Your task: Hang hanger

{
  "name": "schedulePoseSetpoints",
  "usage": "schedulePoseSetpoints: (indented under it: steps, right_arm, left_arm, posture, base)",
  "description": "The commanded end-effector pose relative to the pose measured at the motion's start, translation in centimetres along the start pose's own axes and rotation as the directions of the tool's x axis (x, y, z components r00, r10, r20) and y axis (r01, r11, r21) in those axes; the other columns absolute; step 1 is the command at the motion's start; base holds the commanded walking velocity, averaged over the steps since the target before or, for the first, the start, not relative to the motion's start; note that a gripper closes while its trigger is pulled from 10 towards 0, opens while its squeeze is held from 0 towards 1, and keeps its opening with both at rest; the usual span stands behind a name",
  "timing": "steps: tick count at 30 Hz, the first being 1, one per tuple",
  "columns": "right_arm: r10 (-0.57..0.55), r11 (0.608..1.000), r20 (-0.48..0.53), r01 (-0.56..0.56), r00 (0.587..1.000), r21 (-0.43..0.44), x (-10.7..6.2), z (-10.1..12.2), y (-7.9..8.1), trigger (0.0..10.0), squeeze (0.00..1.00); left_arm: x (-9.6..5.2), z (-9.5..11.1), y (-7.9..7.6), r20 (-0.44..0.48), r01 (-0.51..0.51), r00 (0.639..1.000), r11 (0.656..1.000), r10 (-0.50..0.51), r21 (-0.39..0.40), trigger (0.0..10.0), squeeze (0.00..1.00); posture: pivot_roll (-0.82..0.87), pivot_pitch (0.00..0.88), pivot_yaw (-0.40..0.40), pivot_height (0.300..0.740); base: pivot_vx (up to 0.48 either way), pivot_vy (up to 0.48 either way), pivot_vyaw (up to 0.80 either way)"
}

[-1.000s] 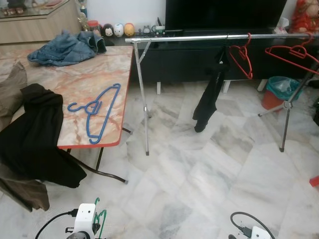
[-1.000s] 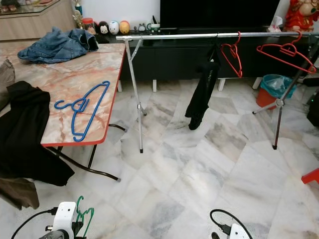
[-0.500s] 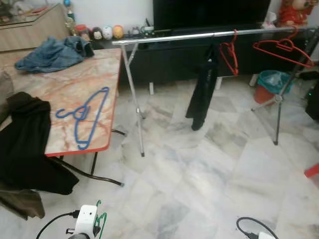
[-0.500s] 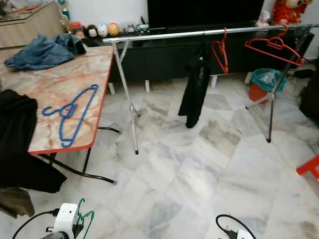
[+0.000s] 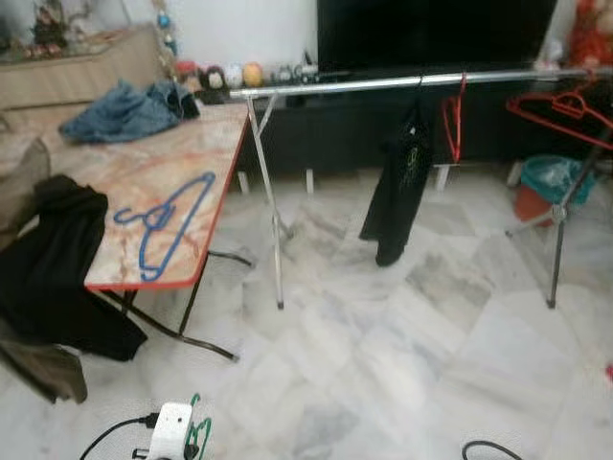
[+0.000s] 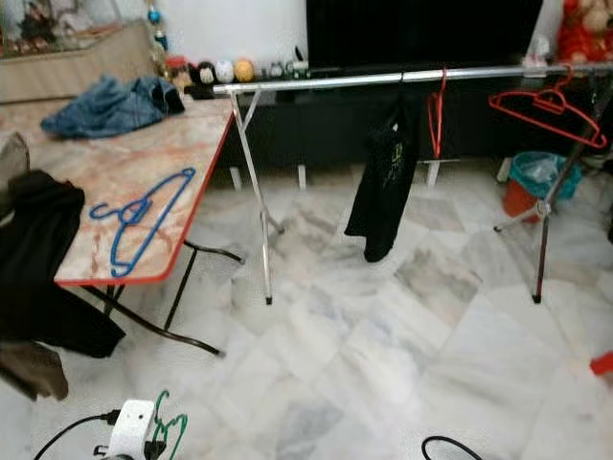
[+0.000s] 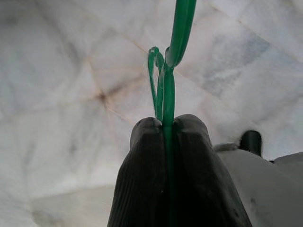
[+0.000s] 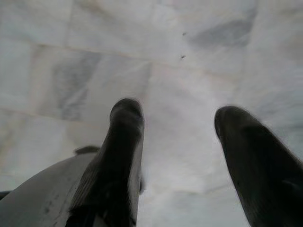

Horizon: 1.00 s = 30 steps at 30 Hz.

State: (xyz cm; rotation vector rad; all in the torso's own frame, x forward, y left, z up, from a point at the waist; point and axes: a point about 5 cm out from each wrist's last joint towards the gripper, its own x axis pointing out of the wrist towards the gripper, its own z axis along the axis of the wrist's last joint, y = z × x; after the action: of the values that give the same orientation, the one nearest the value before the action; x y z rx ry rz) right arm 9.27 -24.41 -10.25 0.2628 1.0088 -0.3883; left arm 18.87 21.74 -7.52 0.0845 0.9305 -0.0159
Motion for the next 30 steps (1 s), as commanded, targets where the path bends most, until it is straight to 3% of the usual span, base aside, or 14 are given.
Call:
schedulePoseSetpoints:
  steps: [1, 8, 15, 16, 17, 19, 21, 23, 26, 29, 30]
  right_arm:
    - [0.002, 1.000, -0.006, -0.002, 1.000, -0.009, -0.1, -0.3, 0.0, 10.0, 0.00]
    - [0.007, 1.000, 0.014, -0.007, 1.000, -0.002, 0.2, 0.5, 0.8, 10.0, 0.00]
    - [0.008, 1.000, 0.030, -0.008, 1.000, -0.002, 0.1, 0.2, 1.0, 10.0, 0.00]
    - [-0.003, 1.000, 0.026, 0.003, 1.000, -0.001, 0.0, -0.2, 0.7, 10.0, 0.00]
    - [-0.003, 1.000, 0.026, 0.003, 1.000, -0.001, 0.0, -0.2, 0.7, 10.0, 0.00]
    - [-0.019, 0.999, 0.017, 0.020, 1.000, -0.028, -0.2, -0.7, 0.2, 10.0, 0.00]
    - [-0.029, 0.999, 0.015, 0.029, 0.999, -0.037, -0.3, -0.8, 0.1, 10.0, 0.00]
    - [-0.043, 0.999, 0.023, 0.044, 0.999, -0.031, -0.3, -0.9, -0.1, 10.0, 0.00]
    - [-0.040, 0.999, 0.034, 0.041, 0.999, -0.036, -0.4, -0.9, 0.0, 10.0, 0.00]
    - [-0.043, 0.999, 0.042, 0.044, 0.998, -0.018, -0.4, -0.8, 0.0, 10.0, 0.00]
    - [-0.044, 0.999, 0.051, 0.045, 0.998, -0.012, -0.4, -0.8, 0.0, 10.0, 0.00]
  left_arm:
    - [0.0, 0.1, 0.3, 0.002, -0.012, 1.000, 1.000, 0.012, -0.005, 10.0, 0.00]
    - [0.1, 1.1, 0.5, 0.037, -0.015, 0.999, 1.000, 0.015, 0.002, 10.0, 0.00]
    - [0.1, 4.3, 0.5, 0.225, 0.001, 0.974, 1.000, -0.003, 0.009, 10.0, 0.00]
    - [0.0, 5.7, 0.3, 0.295, 0.002, 0.955, 1.000, -0.009, 0.023, 10.0, 0.00]
    - [0.0, 5.7, 0.3, 0.295, 0.002, 0.955, 1.000, -0.009, 0.023, 10.0, 0.00]
    - [-0.3, 8.2, -0.5, 0.423, 0.013, 0.904, 0.995, -0.055, 0.100, 10.0, 0.00]
    - [-0.5, 9.1, -0.9, 0.471, 0.015, 0.878, 0.989, -0.084, 0.147, 10.0, 0.00]
    - [-1.3, 11.0, -1.4, 0.572, 0.015, 0.807, 0.974, -0.146, 0.227, 10.0, 0.00]
    - [-2.1, 12.6, -1.5, 0.659, 0.000, 0.737, 0.975, -0.149, 0.221, 10.0, 0.00]
    - [-2.4, 13.1, -1.5, 0.687, -0.003, 0.711, 0.977, -0.147, 0.212, 10.0, 0.00]
    - [-2.8, 13.8, -1.6, 0.718, -0.009, 0.683, 0.981, -0.135, 0.193, 10.0, 0.00]
  posture:
    - [-0.01, 0.000, 0.009, 0.740]
    - [0.00, 0.000, 0.027, 0.740]
    - [0.00, 0.000, 0.037, 0.740]
    - [0.01, 0.000, 0.027, 0.740]
    - [0.01, 0.000, 0.027, 0.740]
    - [0.05, 0.000, 0.010, 0.740]
    - [0.06, 0.000, 0.008, 0.740]
    - [0.07, 0.000, 0.000, 0.740]
    - [0.07, 0.000, -0.007, 0.740]
    - [0.07, 0.000, -0.002, 0.740]
    - [0.06, 0.000, 0.000, 0.740]
  base:
    - [0.000, -0.326, 0.00]
    - [0.000, -0.045, 0.00]
    - [0.000, 0.000, 0.00]
    - [0.000, 0.000, 0.00]
    - [0.000, 0.000, 0.00]
    - [0.000, 0.000, 0.00]
    - [0.000, 0.000, 0.00]
    - [0.000, 0.000, 0.00]
    - [0.000, 0.000, 0.00]
    - [0.000, 0.000, 0.00]
    - [0.000, 0.000, 0.00]
